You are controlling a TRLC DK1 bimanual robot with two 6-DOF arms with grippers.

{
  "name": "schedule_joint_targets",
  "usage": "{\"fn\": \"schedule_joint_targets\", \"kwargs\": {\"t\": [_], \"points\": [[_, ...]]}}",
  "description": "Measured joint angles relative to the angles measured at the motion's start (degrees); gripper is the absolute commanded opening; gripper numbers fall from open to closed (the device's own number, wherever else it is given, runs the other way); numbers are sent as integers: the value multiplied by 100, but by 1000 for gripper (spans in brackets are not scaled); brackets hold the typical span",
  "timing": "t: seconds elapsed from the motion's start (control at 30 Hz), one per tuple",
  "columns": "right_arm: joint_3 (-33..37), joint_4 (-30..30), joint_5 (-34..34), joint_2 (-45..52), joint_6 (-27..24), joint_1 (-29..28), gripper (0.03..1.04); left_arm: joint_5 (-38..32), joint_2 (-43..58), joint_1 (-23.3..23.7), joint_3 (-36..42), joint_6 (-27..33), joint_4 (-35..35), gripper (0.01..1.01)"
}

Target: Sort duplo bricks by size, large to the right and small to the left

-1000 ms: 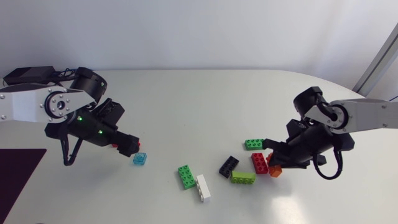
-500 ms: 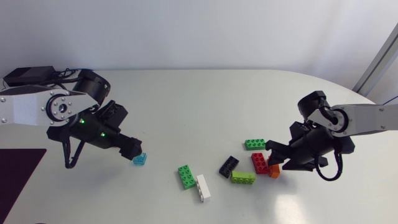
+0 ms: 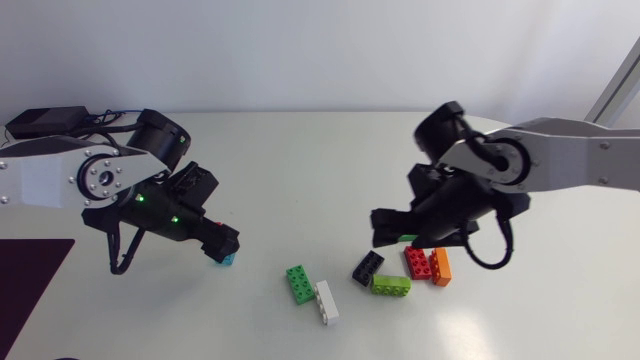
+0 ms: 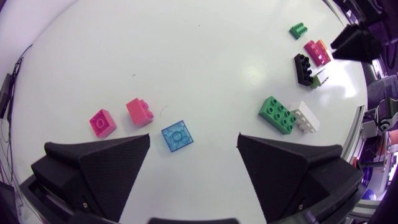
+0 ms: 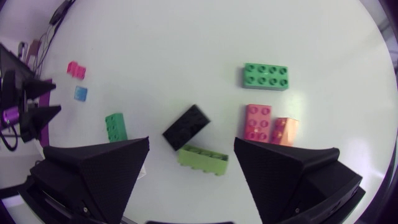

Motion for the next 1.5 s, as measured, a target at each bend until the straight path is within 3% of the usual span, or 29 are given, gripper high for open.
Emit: {"fn": "schedule_joint_targets", "kwargs": {"t": [0.1, 0.37, 0.63, 1.07, 1.2, 1.27, 1.4, 1.5], "points": [[26, -9, 50, 219, 44, 649, 1005, 0, -59, 81, -9, 24, 0, 975], [230, -92, 306, 1123, 42, 1510, 1005, 0, -96, 306, -151, 129, -2, 975], [629, -92, 323, 1327, 42, 1659, 1005, 0, -160, 476, -162, 188, -2, 975], [636, 26, 323, 1751, 46, 2218, 982, 0, -70, 485, -162, 192, 2, 975], [638, 26, 323, 1862, 68, 2218, 816, 0, -22, 485, -162, 192, 4, 975], [638, 28, 323, 1921, 70, 2223, 672, 0, -13, 485, -162, 192, 4, 975], [638, 98, 323, 1956, 92, 2223, 279, 0, -13, 485, -162, 195, 17, 975], [636, 201, 323, 1928, 111, 2216, 123, 0, -13, 498, -162, 240, 17, 975]]}}
